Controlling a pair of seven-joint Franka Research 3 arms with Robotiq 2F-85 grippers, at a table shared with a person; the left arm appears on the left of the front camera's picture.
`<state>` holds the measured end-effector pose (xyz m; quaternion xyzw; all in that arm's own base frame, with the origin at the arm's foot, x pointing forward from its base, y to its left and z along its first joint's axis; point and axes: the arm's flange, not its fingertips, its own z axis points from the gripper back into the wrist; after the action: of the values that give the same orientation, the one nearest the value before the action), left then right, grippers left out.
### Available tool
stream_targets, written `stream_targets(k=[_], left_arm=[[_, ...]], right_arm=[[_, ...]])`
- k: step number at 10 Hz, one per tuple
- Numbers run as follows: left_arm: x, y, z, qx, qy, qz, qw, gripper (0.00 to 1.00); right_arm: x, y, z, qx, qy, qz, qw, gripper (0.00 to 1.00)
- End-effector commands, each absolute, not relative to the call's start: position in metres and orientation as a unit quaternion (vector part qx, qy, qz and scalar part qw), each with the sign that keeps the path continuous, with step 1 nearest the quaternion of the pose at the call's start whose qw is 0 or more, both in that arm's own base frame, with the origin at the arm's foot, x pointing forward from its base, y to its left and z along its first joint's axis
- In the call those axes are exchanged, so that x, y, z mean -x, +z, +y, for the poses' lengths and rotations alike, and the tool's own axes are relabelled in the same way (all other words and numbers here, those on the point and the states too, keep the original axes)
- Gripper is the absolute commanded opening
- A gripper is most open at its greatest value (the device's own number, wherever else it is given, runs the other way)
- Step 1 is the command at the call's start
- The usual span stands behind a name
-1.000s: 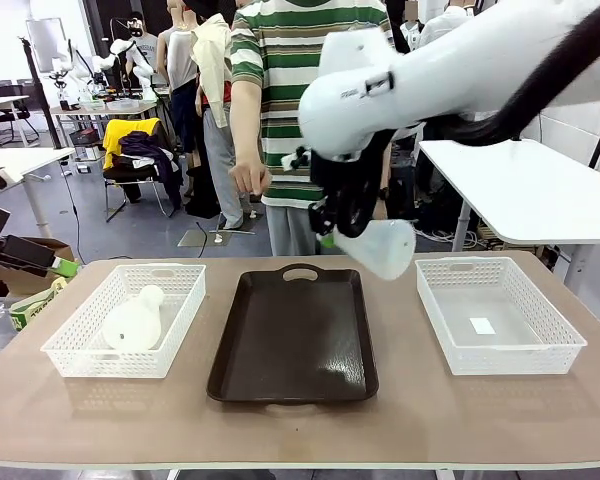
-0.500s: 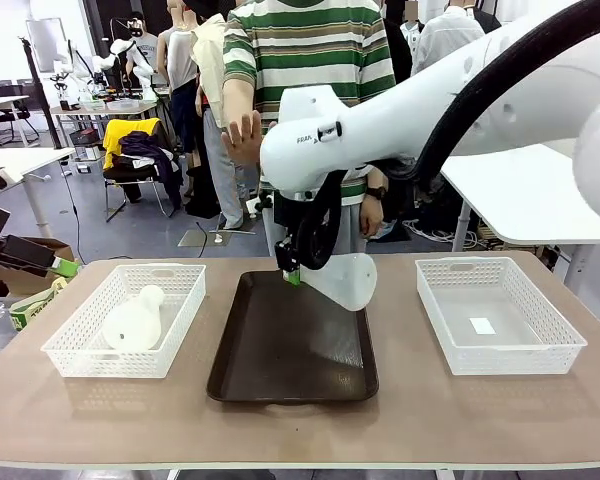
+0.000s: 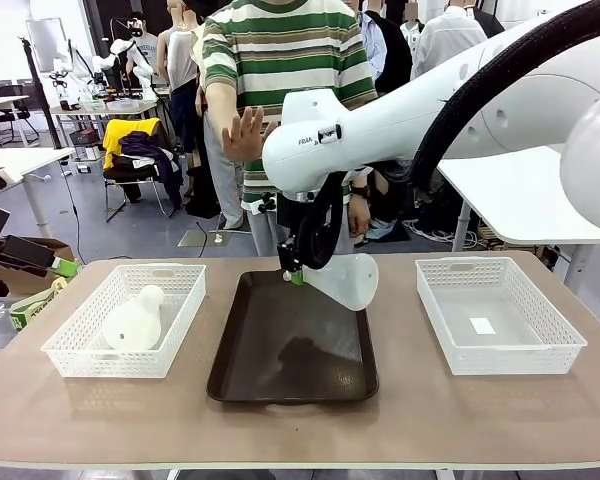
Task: Prepare the laboratory tools.
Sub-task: While moving the picked Big flask to the Handle tray indicated by the person, stop as directed by the person.
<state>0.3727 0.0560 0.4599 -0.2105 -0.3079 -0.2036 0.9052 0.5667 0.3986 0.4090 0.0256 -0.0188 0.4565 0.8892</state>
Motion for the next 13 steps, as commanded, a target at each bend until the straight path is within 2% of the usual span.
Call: stream_targets(k=[1, 13], left_arm=[[-0.374, 0.4574, 0.0575, 0.22, -0.209, -0.311, 0.9, 1.0], [-0.374, 0.4574, 0.0575, 0.22, -0.209, -0.311, 0.9, 1.0]], right_arm=[[-0.5649, 0.4062, 0.3989, -0.026, 0.457, -0.018, 0.889, 0.0], [-0.5649, 0.4062, 0.3989, -0.026, 0.457, -0.018, 0.889, 0.0]])
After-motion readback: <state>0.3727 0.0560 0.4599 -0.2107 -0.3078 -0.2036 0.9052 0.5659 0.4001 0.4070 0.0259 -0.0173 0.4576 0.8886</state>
